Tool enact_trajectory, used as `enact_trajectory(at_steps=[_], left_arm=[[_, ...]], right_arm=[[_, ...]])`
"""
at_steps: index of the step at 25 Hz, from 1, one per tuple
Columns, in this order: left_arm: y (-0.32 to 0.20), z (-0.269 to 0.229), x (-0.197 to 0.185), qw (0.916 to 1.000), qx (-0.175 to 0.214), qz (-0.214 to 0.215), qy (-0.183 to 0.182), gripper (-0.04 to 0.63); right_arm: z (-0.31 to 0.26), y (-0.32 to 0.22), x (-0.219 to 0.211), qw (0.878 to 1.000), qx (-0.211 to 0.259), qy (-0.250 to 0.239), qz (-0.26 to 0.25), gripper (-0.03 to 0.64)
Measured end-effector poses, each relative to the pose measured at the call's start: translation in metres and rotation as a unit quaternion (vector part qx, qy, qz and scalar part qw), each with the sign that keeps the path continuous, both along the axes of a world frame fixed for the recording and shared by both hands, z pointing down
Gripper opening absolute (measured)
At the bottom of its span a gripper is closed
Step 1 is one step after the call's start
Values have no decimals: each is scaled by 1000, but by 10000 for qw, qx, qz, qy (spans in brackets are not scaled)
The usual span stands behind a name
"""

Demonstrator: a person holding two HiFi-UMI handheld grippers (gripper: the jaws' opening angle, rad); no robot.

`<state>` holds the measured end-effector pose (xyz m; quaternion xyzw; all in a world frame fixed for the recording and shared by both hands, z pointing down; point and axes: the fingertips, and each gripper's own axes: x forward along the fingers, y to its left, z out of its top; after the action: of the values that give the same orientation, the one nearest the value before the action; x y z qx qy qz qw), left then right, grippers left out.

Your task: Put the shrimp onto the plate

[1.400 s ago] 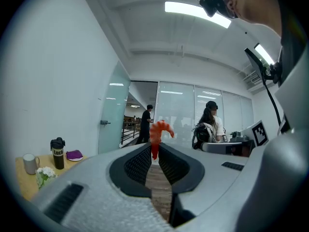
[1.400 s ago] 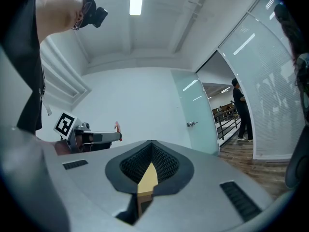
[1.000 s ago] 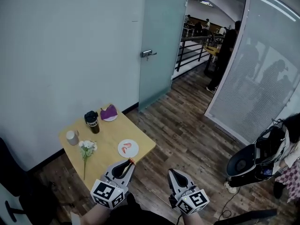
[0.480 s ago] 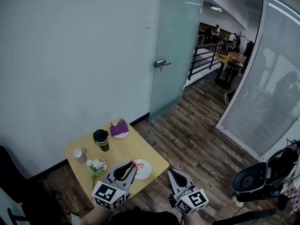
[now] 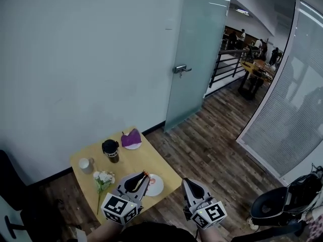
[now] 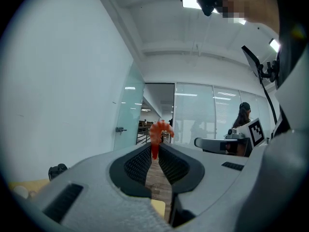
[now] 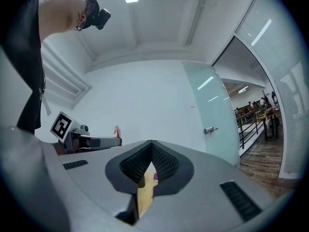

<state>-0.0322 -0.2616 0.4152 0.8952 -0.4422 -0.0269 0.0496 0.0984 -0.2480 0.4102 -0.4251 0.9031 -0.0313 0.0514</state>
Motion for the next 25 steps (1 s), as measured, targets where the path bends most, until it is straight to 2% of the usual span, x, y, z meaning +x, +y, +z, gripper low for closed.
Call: enact_trajectory(at_steps=[3, 13, 22, 25], left_arm=[[-4, -4, 7, 10000, 54, -38, -16, 49], [-8, 8, 21, 9998, -156, -76, -126, 49], [-27, 41, 28, 9973, -683, -148, -212, 49], [-34, 50, 28, 9960, -773, -211, -388, 49]], right_arm=[[-8, -6, 0, 9999, 90, 79, -125, -2], [6, -4, 6, 9992, -157, 77, -371, -2], [18, -9, 12, 9984, -337, 41, -445, -2], [18, -12, 11, 9982, -356, 33, -486, -2]])
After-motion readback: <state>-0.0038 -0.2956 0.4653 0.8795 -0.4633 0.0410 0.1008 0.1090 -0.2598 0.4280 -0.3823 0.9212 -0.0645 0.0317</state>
